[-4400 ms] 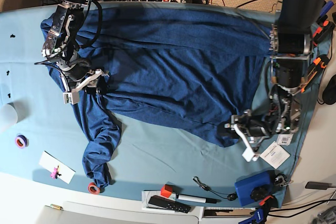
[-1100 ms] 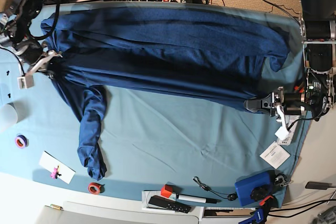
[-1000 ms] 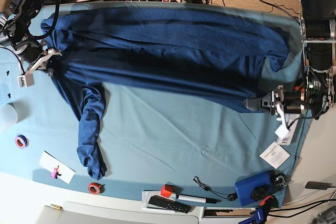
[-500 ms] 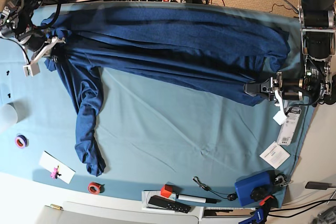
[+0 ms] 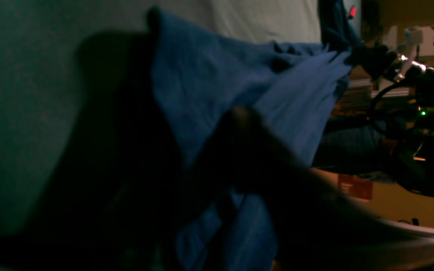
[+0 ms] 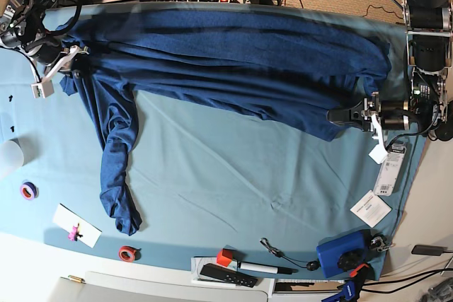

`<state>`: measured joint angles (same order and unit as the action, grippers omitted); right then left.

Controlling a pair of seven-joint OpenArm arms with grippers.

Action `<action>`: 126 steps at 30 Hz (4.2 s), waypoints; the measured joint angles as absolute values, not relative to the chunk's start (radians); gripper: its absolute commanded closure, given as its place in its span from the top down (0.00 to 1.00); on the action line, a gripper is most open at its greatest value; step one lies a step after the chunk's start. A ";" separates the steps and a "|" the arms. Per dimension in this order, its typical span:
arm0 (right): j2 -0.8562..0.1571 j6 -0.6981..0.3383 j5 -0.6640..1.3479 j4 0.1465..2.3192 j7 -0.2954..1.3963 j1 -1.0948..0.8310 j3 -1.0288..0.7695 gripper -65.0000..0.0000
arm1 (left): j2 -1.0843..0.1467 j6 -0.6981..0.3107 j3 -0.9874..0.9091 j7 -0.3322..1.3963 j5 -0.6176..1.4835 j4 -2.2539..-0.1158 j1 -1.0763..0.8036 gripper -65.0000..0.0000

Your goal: Layout the t-shirt on the table in an organized manner, then fold the t-shirt properly

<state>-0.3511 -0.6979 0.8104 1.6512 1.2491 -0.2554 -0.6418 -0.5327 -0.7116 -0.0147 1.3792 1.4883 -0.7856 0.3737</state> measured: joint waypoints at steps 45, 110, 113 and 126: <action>-0.352 -0.689 0.664 1.053 0.987 0.252 -0.514 0.39 | -0.709 -0.697 -0.009 1.406 1.459 -0.792 0.645 0.46; -0.263 -0.697 0.981 1.969 1.328 -0.141 -0.493 0.00 | -0.707 -0.697 -0.009 1.407 1.460 -0.793 0.645 0.46; -0.234 -0.696 0.982 2.049 1.335 -0.231 -0.493 0.00 | -0.708 -0.697 -0.009 1.407 1.458 -0.792 0.645 0.46; -0.038 -0.697 1.046 2.123 1.338 -0.404 -0.493 0.00 | -0.707 -0.697 -0.009 1.407 1.459 -0.792 0.645 0.46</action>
<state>-0.0376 -0.6968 1.0458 2.1227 1.3384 -0.4042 -0.4931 -0.7067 -0.6971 -0.0086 1.4067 1.4593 -0.7918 0.6453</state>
